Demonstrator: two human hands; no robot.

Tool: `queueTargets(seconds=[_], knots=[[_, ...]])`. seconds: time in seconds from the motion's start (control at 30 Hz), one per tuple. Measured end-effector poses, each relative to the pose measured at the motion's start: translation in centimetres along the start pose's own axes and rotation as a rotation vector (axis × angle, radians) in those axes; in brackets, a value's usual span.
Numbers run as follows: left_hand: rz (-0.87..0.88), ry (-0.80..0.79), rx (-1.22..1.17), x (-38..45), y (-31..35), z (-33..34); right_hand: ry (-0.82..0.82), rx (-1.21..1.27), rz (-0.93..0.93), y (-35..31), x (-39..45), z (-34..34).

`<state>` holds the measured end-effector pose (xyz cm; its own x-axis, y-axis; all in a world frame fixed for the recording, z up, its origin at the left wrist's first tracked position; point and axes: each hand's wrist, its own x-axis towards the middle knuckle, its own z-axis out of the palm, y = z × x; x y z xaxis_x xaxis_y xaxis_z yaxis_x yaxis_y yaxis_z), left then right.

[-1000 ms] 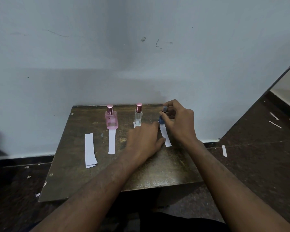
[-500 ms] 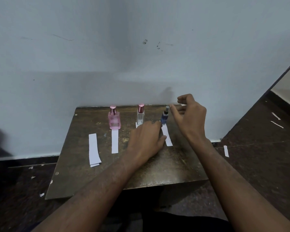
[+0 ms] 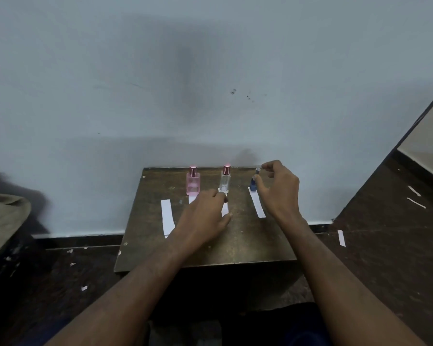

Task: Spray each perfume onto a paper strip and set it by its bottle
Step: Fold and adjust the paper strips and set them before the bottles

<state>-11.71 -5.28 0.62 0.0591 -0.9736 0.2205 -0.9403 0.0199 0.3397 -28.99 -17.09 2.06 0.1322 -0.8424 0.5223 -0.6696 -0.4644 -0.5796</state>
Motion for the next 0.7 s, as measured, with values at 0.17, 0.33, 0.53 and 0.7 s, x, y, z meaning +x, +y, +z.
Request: queueTargets(seconds=[0.17, 0.33, 0.53, 0.7], knots=[[-0.06, 0.036, 0.007, -1.9, -1.6, -1.6, -0.046, -0.015, -0.12, -2.7, -2.4, 0.6], [-0.079, 0.065, 0.04, -4.0, -1.6, -1.8, -0.262, -0.03, -0.116, -4.3, -5.8, 0.9], [-0.122, 0.034, 0.066, -7.1, -0.2, -0.7, -0.529, -0.137, -0.01, -4.4, -8.8, -0.6], [-0.254, 0.028, 0.038, -10.5, -0.3, 0.5, -0.53, -0.126, -0.037, -5.6, -11.3, -2.4]])
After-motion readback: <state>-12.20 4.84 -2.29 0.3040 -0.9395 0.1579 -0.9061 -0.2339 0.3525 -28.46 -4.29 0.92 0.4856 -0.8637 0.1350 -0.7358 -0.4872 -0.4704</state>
